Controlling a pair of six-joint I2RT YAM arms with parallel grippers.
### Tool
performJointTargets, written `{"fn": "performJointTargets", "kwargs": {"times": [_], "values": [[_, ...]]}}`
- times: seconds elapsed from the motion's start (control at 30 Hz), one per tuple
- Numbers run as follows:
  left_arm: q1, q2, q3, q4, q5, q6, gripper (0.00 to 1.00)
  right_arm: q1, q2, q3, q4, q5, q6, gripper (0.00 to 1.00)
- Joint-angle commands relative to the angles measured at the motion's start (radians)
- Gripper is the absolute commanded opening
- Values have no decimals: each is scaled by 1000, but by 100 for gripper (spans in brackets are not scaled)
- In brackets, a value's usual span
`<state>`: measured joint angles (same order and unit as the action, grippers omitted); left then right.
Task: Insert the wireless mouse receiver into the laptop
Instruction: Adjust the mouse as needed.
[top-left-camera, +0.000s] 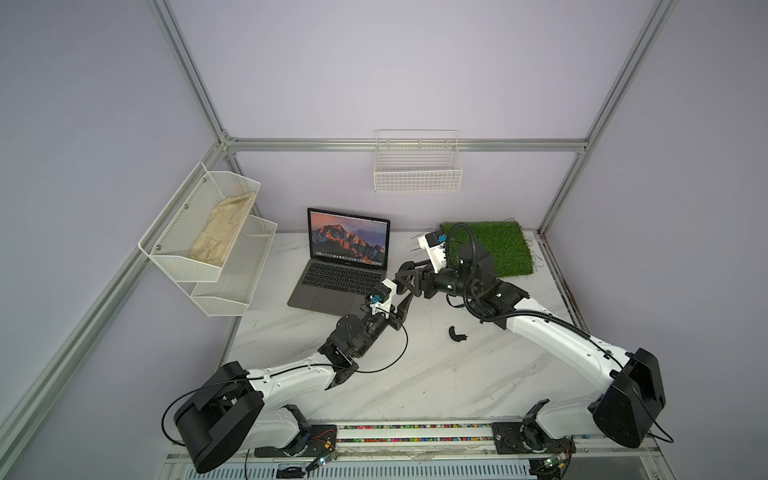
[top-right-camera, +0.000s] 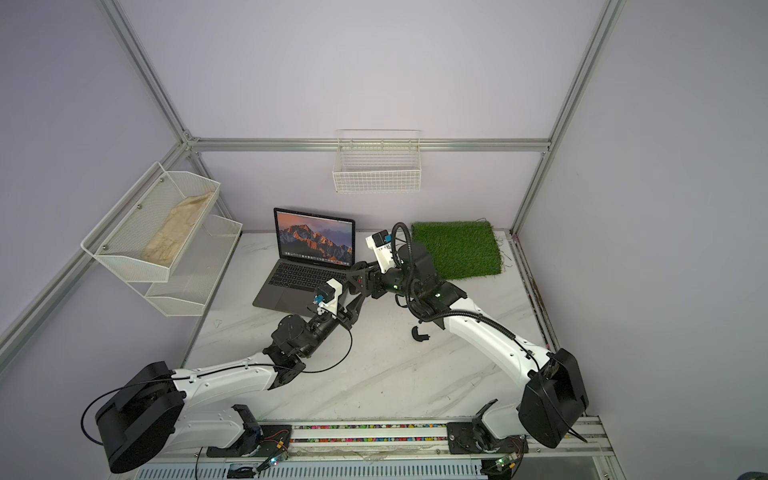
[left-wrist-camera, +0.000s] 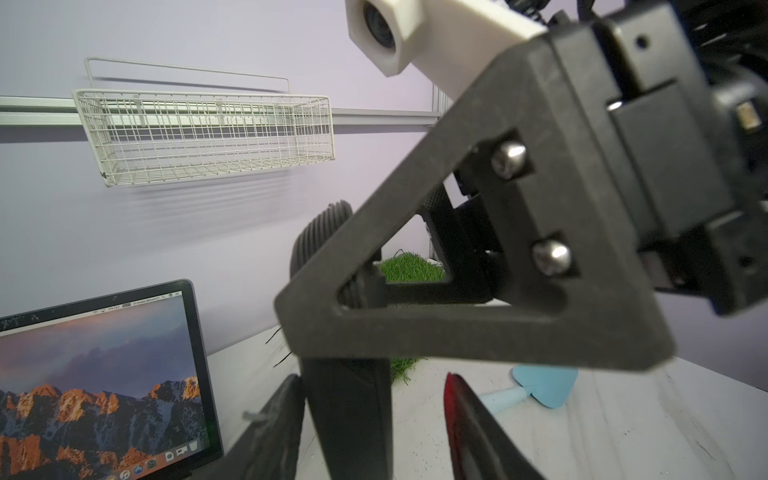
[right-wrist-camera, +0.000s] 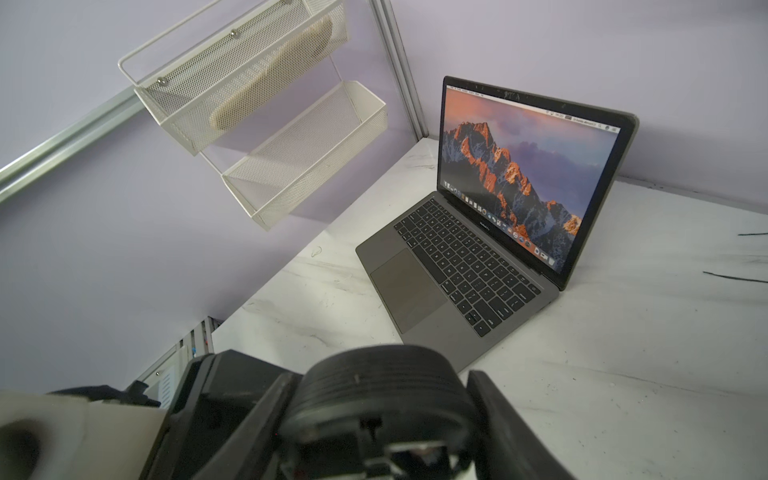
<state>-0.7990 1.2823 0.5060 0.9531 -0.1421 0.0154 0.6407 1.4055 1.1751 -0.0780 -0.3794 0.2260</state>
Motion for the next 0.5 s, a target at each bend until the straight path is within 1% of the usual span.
{"fn": "performJointTargets", "kwargs": {"times": [0.0, 0.27, 0.47], "values": [[-2, -11, 55, 24, 2, -4, 53, 11, -15, 16, -18, -1, -79, 24], [-2, -4, 49, 41, -13, -6, 44, 18, -30, -21, 26, -18, -81, 22], [-2, -12, 57, 15, -25, 3, 38, 23, -25, -25, 23, -22, -94, 21]]}}
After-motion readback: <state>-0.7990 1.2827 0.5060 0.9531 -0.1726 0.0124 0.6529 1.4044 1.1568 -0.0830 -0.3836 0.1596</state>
